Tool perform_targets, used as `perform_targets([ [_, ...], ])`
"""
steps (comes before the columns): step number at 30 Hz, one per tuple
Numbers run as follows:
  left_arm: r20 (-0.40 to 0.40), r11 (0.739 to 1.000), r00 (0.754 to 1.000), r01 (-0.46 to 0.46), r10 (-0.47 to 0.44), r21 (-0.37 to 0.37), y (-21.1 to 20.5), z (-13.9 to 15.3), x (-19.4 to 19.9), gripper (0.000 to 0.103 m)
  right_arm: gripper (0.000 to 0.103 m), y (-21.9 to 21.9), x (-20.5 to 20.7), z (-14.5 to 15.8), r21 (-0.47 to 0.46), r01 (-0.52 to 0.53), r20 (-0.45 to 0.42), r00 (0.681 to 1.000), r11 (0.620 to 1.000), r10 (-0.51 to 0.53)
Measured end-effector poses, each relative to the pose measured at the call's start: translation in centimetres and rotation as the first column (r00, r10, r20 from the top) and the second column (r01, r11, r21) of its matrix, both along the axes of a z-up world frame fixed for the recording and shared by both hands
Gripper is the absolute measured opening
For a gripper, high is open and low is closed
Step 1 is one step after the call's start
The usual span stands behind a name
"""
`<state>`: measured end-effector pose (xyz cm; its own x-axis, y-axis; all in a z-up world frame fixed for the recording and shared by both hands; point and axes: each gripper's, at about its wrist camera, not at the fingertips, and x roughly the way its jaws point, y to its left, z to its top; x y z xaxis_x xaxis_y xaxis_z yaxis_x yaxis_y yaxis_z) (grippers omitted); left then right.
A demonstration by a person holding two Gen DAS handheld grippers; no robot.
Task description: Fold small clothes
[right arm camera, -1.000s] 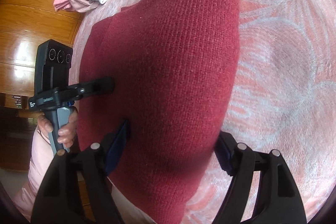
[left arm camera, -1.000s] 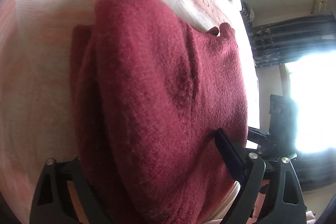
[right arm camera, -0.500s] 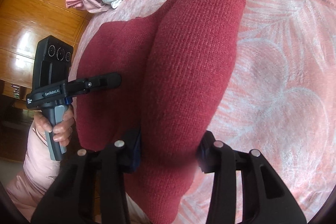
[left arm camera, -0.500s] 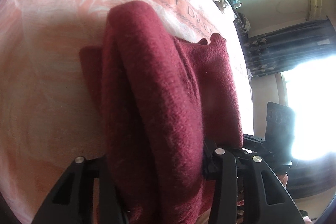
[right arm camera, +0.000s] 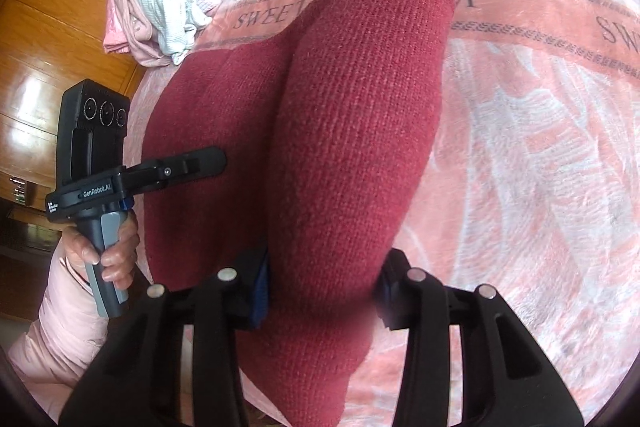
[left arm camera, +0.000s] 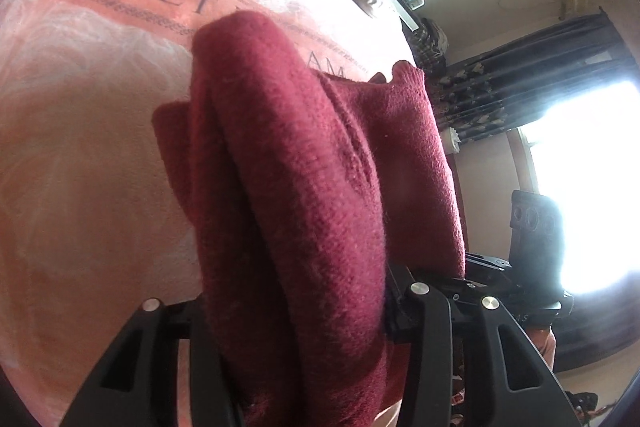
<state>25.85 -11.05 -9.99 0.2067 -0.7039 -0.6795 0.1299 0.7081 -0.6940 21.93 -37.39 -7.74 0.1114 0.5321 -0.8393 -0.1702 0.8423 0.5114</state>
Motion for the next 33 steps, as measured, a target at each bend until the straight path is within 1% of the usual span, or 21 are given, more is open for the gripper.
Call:
perform_targets([
  [2,-0.012,1.000,1.000,-0.002,0.003,0.031,-1.1,-1.2,0.7,0.046,0.042,-0.7,0.7,-2.4,0.009,0.016,-0.043,0.999,1.000,-0.015],
  [4,-0.026,0.995,1.000,0.007,-0.004,0.096,-2.1,-3.1,1.3,0.047,0.047,-1.2,0.8,-3.8,0.052,0.030,-0.057,0.998,0.998,-0.027],
  [5,-0.026,0.992,1.000,0.008,-0.004,0.127,-2.3,-3.9,1.4,0.049,0.048,-1.5,0.7,-4.2,0.072,0.041,-0.058,0.998,0.997,-0.036],
  [6,-0.014,0.990,1.000,0.018,-0.016,0.139,-2.5,-4.3,1.4,0.051,0.050,-1.3,0.7,-4.1,0.079,0.044,-0.051,0.998,0.996,-0.040],
  [8,-0.005,0.992,1.000,0.022,-0.021,0.128,-2.3,-4.7,1.4,0.053,0.057,-1.3,0.1,-3.8,0.064,0.048,-0.038,0.998,0.997,-0.045],
  [9,-0.006,0.992,1.000,0.019,-0.019,0.122,-2.1,-4.6,1.3,0.054,0.062,-1.3,-0.3,-3.6,0.057,0.059,-0.038,0.998,0.997,-0.057],
  [10,-0.003,0.991,1.000,0.020,-0.020,0.129,-2.1,-4.5,1.1,0.055,0.064,-1.5,-0.9,-3.4,0.056,0.064,-0.035,0.997,0.996,-0.062],
  [12,0.004,0.987,1.000,0.021,-0.022,0.161,-1.6,-3.9,0.3,0.061,0.069,-2.0,-2.4,-3.1,0.060,0.073,-0.036,0.997,0.996,-0.071],
  [13,0.010,0.982,1.000,0.015,-0.017,0.188,-1.0,-3.4,-0.6,0.062,0.071,-2.2,-3.3,-3.0,0.066,0.076,-0.038,0.997,0.995,-0.073],
  [16,0.060,0.968,0.998,0.017,-0.033,0.250,-0.2,-1.5,-3.5,0.065,0.072,-2.6,-6.3,-3.1,0.091,0.079,-0.054,0.996,0.993,-0.075],
  [18,0.092,0.964,0.995,0.003,-0.028,0.267,0.3,-0.6,-5.5,0.067,0.072,-2.4,-8.0,-3.7,0.102,0.082,-0.074,0.994,0.991,-0.074],
  [19,0.102,0.963,0.995,-0.010,-0.019,0.270,0.6,-0.4,-6.6,0.070,0.068,-2.4,-8.7,-3.9,0.104,0.084,-0.083,0.994,0.991,-0.076],
  [20,0.102,0.961,0.995,-0.013,-0.016,0.276,0.8,-0.4,-7.5,0.070,0.061,-2.4,-9.3,-4.3,0.098,0.089,-0.093,0.992,0.991,-0.080],
  [21,0.108,0.958,0.994,-0.015,-0.016,0.285,1.0,-0.4,-8.3,0.070,0.046,-2.7,-9.9,-4.4,0.091,0.094,-0.101,0.991,0.991,-0.085],
  [22,0.119,0.954,0.993,-0.025,-0.011,0.299,1.1,-0.4,-9.1,0.069,0.039,-2.6,-10.2,-4.4,0.075,0.104,-0.096,0.991,0.992,-0.096],
  [24,0.126,0.950,0.992,-0.032,-0.007,0.310,1.4,-0.6,-10.3,0.069,0.032,-2.7,-10.6,-4.3,0.059,0.118,-0.085,0.990,0.991,-0.113],
  [25,0.118,0.948,0.993,-0.034,-0.004,0.317,1.4,-0.9,-10.7,0.065,0.028,-2.7,-10.8,-4.1,0.052,0.128,-0.078,0.989,0.990,-0.124],
  [27,0.091,0.946,0.996,-0.018,-0.013,0.325,1.9,-1.4,-11.5,0.061,0.025,-2.6,-11.1,-4.2,0.017,0.136,-0.067,0.989,0.991,-0.135],
  [30,0.078,0.939,0.997,-0.010,-0.018,0.342,1.8,-2.5,-12.2,0.061,0.025,-1.9,-11.0,-5.7,-0.034,0.146,-0.072,0.986,0.989,-0.149],
  [31,0.077,0.936,0.997,-0.004,-0.024,0.352,1.7,-2.9,-12.4,0.061,0.025,-2.0,-10.9,-6.3,-0.025,0.159,-0.075,0.984,0.987,-0.160],
  [33,0.084,0.934,0.996,0.003,-0.035,0.358,1.5,-3.5,-12.4,0.061,0.026,-3.3,-11.5,-6.9,0.023,0.199,-0.095,0.976,0.980,-0.196],
])
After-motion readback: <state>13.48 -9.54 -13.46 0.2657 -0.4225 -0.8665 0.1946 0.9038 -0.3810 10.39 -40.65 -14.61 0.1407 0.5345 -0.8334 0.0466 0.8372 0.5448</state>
